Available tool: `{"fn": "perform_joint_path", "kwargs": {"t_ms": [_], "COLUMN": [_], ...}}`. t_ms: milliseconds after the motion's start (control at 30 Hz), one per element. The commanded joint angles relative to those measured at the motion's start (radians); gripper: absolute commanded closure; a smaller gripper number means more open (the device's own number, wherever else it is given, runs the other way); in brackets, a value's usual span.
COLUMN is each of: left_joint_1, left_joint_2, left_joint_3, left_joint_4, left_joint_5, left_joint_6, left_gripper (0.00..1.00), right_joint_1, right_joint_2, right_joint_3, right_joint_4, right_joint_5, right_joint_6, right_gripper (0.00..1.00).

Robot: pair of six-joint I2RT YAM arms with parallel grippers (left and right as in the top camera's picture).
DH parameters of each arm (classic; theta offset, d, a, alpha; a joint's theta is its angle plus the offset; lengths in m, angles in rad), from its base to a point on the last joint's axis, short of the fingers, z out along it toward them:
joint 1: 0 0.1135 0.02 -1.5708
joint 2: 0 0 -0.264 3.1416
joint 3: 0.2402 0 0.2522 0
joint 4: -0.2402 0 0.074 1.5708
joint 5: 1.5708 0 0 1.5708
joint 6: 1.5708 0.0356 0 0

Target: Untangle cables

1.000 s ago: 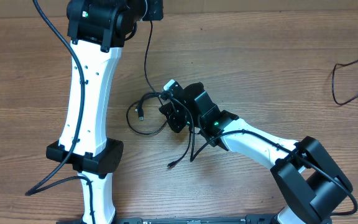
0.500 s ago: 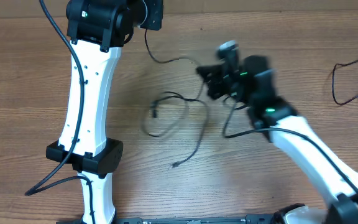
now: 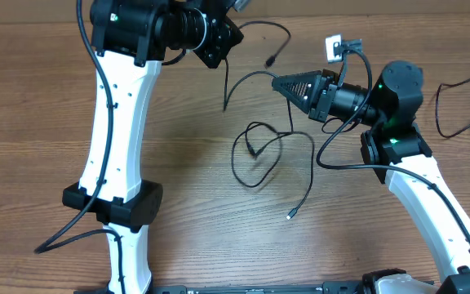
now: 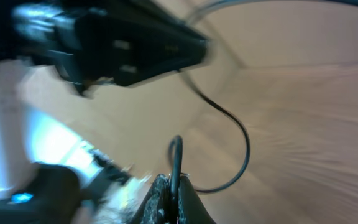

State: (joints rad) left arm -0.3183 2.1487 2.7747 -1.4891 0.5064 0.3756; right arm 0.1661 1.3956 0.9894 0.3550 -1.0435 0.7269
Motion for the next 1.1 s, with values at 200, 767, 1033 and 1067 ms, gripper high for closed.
{"fn": "perform_joint_path", "kwargs": {"t_ms": [200, 767, 1033, 1067], "left_joint_1": [0.004, 0.005, 0.003, 0.003], "left_joint_2": [0.030, 0.030, 0.034, 0.037], "left_joint_3": [0.005, 0.004, 0.003, 0.003], "left_joint_4": [-0.002, -0.007, -0.037, -0.045], "left_joint_5": [0.053, 0.014, 0.094, 0.110], "left_joint_6": [0.074, 0.074, 0.074, 0.074], "left_gripper": [0.96, 0.96, 0.96, 0.96], "right_joint_1": [-0.002, -0.002, 0.057, 0.073], "right_joint_2": [-0.007, -0.007, -0.006, -0.006], "right_joint_3": [0.017, 0.021, 0.021, 0.021], "right_joint_4": [0.018, -0.074, -0.093, -0.093], "right_joint_5": [0.175, 0.580, 0.695, 0.733], "right_joint_6": [0.153, -0.674, -0.861, -0.885], "right_gripper": [0.96, 0.96, 0.92, 0.90]}}
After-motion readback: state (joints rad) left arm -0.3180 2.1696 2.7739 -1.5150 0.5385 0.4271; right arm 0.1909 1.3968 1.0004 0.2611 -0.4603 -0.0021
